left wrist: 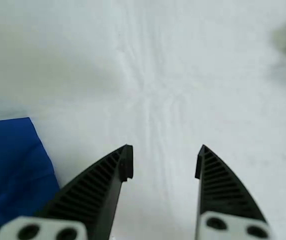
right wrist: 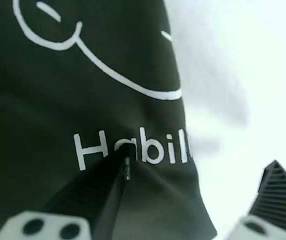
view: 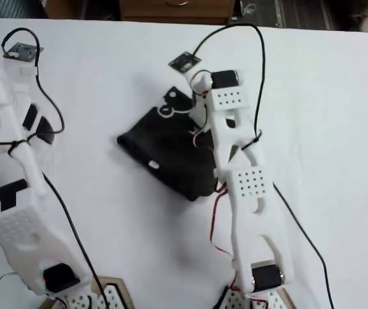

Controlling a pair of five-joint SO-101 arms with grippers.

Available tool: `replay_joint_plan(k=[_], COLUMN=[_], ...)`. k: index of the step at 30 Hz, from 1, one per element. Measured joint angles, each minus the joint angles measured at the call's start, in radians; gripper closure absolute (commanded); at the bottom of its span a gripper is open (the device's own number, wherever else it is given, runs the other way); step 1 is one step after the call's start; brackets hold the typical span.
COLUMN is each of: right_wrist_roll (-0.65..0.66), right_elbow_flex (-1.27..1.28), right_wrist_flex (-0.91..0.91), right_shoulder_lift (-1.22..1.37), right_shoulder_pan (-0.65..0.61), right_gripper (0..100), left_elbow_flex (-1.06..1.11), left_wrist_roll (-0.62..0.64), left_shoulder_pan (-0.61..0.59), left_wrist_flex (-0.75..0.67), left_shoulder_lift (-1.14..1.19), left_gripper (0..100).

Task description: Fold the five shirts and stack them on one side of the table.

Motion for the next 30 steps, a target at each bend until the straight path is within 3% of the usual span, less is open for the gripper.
replay_joint_plan(k=[13, 21, 27, 30], right_wrist_roll=[0.048, -0.078, -0.031, -0.025], right_elbow_flex=[0.196, 0.18, 0.18, 0.18], right_wrist_flex=[-0.008, -0.006, -0.006, -0.005], right_shoulder_lift=[-0.046, -0.046, -0.046, -0.046], right_shoulder_pan=[0.0, -0.011, -0.046, -0.063], right_gripper=[61.3, 61.6, 71.3, 71.1], left_elbow_flex=[0.0, 0.0, 0.0, 0.0], left_wrist_roll=[0.0, 0.0, 0.0, 0.0], left_shoulder_pan=[0.0, 0.0, 0.0, 0.0], left_wrist_flex=[0.0, 0.0, 0.0, 0.0], left_shoulder_lift=[0.0, 0.0, 0.0, 0.0], left_gripper=[77, 77, 77, 77])
